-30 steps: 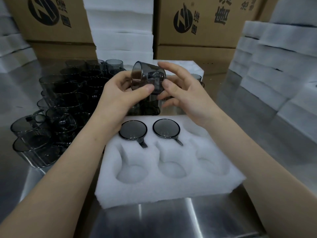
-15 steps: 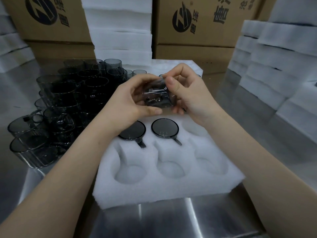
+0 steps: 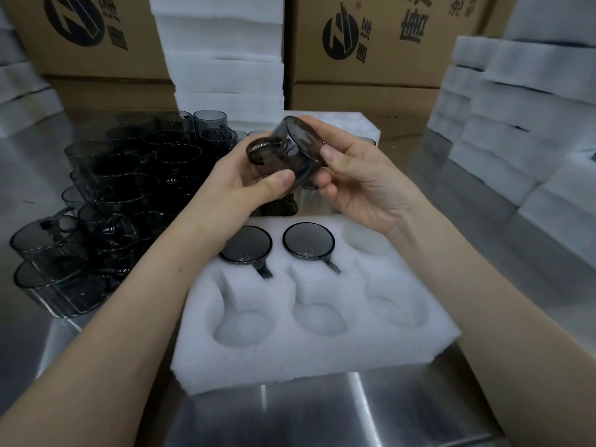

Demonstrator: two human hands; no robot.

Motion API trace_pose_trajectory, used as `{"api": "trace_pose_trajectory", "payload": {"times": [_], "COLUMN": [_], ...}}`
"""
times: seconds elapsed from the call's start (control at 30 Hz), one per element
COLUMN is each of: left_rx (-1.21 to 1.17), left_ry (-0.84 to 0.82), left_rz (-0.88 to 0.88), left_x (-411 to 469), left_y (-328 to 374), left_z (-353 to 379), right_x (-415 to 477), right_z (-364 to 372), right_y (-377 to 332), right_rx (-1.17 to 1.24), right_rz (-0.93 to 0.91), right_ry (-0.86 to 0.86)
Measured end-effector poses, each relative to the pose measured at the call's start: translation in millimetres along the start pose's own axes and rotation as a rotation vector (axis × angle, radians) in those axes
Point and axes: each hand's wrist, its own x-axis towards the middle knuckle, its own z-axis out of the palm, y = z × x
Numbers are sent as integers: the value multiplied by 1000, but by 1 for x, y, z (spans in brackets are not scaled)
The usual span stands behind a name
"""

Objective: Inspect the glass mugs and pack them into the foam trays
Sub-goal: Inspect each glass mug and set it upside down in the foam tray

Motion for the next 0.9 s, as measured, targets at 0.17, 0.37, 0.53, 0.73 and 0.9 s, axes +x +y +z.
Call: {"api": "trace_pose_trajectory", "payload": {"times": [0.17,0.37,0.53,0.73,0.9], "left_rx": [46,159,193,457,605], "left_ry": [-34,-95,-81,-43,21], "left_rz": [-3,27,21,14,57], "left_x": [1,4,4,2,1], "left_y": [-1,-7,-9,-7,-2], "left_z": [0,3,4,2,8], "right_x": [0,4,5,6,5], "right_z": [6,11,12,15,19], "right_y": [3,10,9,14,18], "right_rx": [-198,-523,-497,-559,-736], "right_rz": [-57,-202,-130,-66,-42], "right_ry": [144,371,370,266,202]}}
